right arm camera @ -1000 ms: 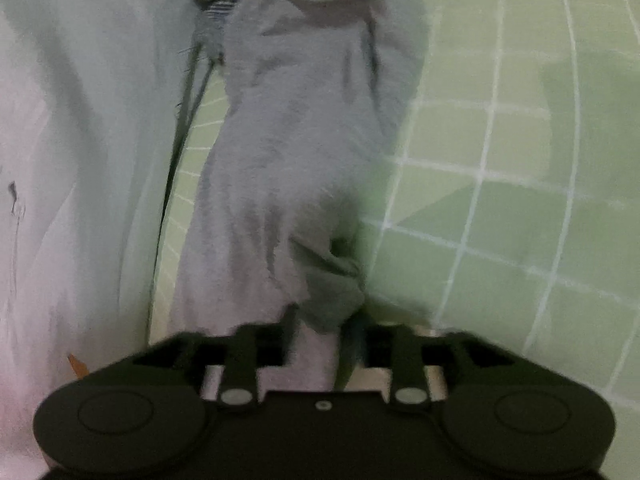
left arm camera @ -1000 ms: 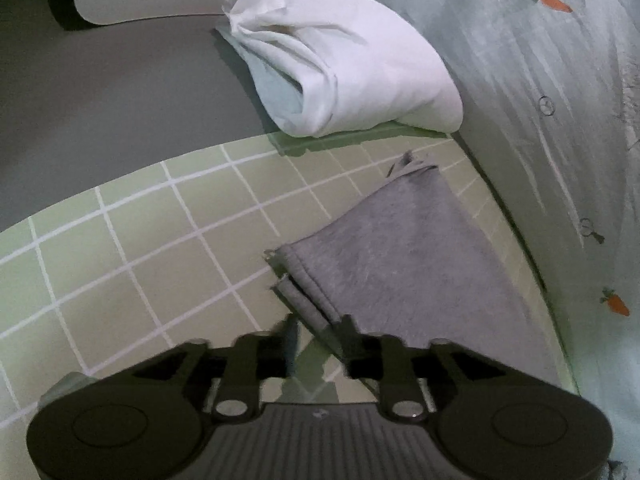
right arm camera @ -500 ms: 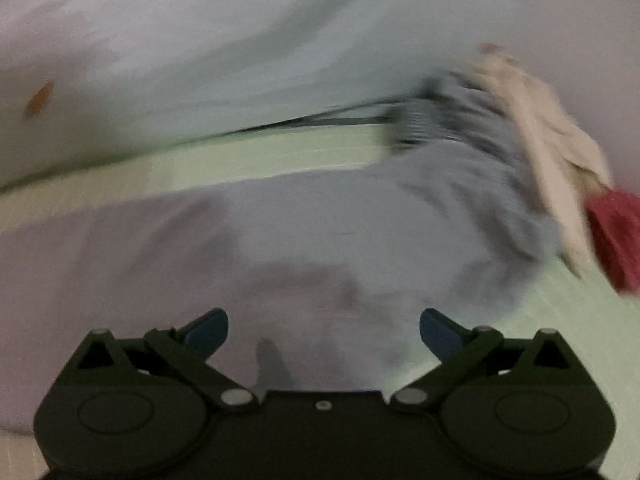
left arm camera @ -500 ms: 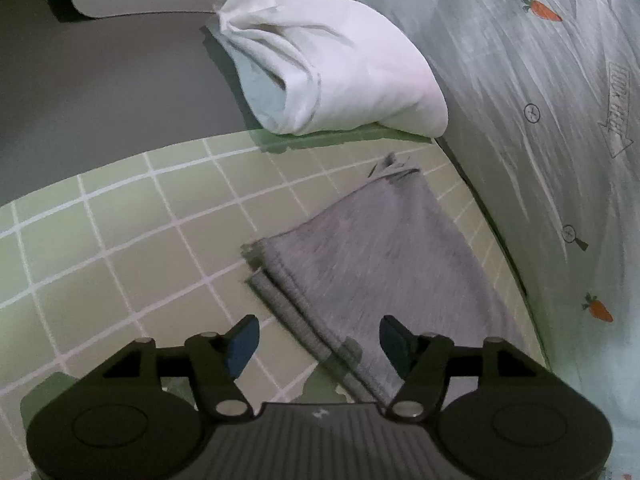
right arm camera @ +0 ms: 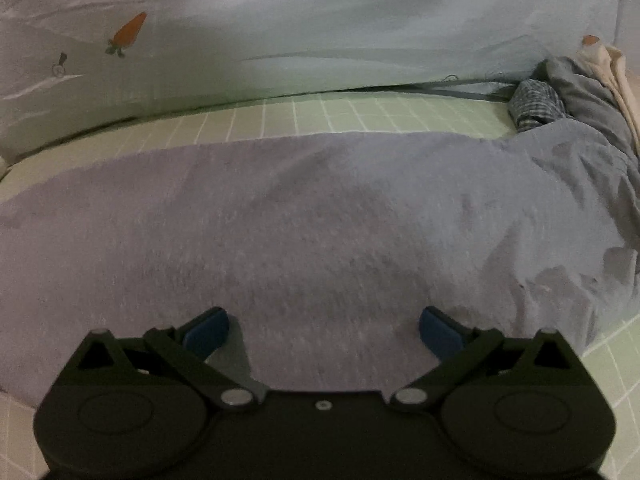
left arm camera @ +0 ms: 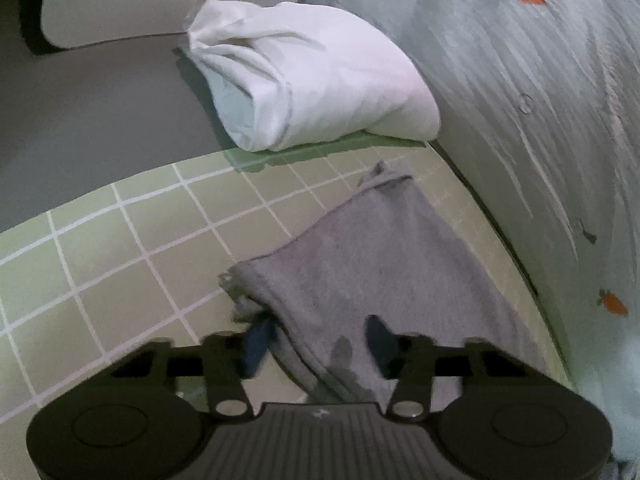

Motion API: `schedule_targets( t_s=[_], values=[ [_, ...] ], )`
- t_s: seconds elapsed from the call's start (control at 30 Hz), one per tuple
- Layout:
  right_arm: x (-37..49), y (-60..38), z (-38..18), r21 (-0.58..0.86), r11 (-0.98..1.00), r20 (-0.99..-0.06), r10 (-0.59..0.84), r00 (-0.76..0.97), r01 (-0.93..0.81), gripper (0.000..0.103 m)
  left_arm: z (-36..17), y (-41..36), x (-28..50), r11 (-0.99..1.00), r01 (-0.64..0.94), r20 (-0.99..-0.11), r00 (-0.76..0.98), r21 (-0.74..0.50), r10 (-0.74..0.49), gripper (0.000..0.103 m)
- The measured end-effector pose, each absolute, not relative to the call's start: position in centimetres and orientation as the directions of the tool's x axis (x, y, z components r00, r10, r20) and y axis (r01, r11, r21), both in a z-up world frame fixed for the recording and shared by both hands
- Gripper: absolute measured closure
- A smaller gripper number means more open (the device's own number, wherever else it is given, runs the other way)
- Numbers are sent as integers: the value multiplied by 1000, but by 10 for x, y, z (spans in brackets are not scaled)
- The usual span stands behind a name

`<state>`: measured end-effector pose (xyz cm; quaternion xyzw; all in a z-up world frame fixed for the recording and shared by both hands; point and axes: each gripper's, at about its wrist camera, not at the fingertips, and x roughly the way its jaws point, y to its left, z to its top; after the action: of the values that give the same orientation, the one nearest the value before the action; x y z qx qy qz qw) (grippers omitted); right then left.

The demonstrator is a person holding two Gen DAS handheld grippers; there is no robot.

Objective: Fold clothes

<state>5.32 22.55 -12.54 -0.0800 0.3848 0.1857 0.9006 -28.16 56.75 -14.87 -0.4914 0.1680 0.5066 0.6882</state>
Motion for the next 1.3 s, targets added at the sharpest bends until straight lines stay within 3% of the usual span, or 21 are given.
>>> schedule_targets(
  t_s=[0.03,0.07,0.17,0.3,0.43,0.53,0.67,0.8,0.87,1.0,1.1,1.3],
  values=[
    [53,226,-127,-2,922,-719,268,641,-387,0,-151,570,-283,-14,-855,-731,434,-518,527,80],
    [52,227,-129,-2,926,-716,263,647,-378,0,-153,573,-284,-32,-847,-732,438,-530,522,98],
    [50,229,-134,-2,937,-701,247,669,-348,0,-154,580,-285,-63,-831,-733,448,-552,513,98],
    [37,229,-139,2,951,-659,233,716,-308,0,-136,579,-264,42,-826,-688,495,-562,530,99],
    [29,227,-140,4,952,-636,238,734,-305,0,-106,566,-224,239,-785,-615,602,-571,510,99],
    [28,227,-139,5,952,-633,240,736,-305,0,-90,544,-183,417,-716,-578,698,-560,423,99],
    [29,227,-140,6,952,-631,241,737,-306,0,-98,501,-118,633,-595,-638,744,-496,198,95],
    [31,227,-140,8,951,-634,245,733,-310,0,-134,469,-83,691,-547,-758,652,-473,-3,88],
    [33,227,-140,8,949,-639,248,728,-317,0,-141,463,-84,688,-542,-777,628,-482,-50,83],
    [39,225,-134,7,929,-683,275,677,-370,0,-130,468,-104,668,-555,-759,651,-496,-22,66],
    [47,222,-125,41,910,-729,309,610,-412,0,-120,480,-127,622,-608,-742,667,-494,63,65],
    [50,220,-102,384,836,-653,546,525,-392,1,-126,523,-174,392,-702,-701,692,-595,174,65]
  ],
)
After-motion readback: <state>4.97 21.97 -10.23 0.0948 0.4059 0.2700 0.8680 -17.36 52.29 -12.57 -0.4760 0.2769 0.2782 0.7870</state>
